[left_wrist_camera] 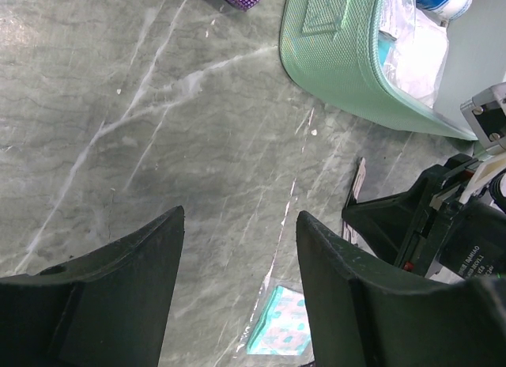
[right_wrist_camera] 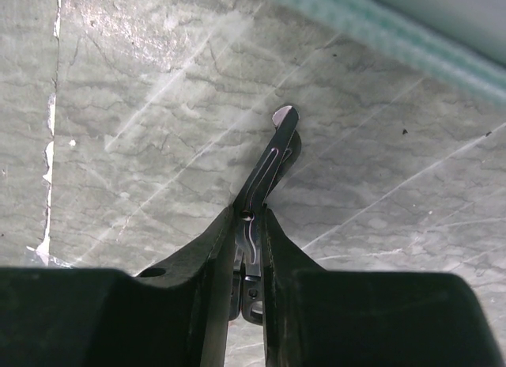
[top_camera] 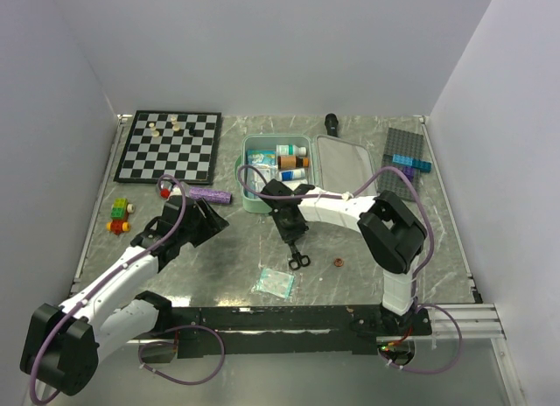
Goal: Organize the medicine kit
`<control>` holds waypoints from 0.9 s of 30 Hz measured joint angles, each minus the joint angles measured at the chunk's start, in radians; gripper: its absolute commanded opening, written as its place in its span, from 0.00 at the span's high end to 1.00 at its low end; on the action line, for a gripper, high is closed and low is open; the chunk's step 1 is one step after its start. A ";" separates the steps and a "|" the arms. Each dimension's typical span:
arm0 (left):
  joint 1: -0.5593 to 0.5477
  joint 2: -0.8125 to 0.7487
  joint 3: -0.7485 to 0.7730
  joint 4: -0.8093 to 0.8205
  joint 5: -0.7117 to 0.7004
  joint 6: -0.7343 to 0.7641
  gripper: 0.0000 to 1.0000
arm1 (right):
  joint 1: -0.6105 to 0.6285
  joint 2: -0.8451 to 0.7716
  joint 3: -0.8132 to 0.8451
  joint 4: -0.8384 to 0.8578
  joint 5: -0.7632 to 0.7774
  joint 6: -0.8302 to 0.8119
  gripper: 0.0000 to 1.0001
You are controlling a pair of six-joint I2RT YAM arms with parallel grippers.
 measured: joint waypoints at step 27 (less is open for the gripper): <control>0.000 0.001 0.000 -0.002 0.000 0.000 0.36 | 0.011 -0.134 -0.034 -0.024 0.004 0.010 1.00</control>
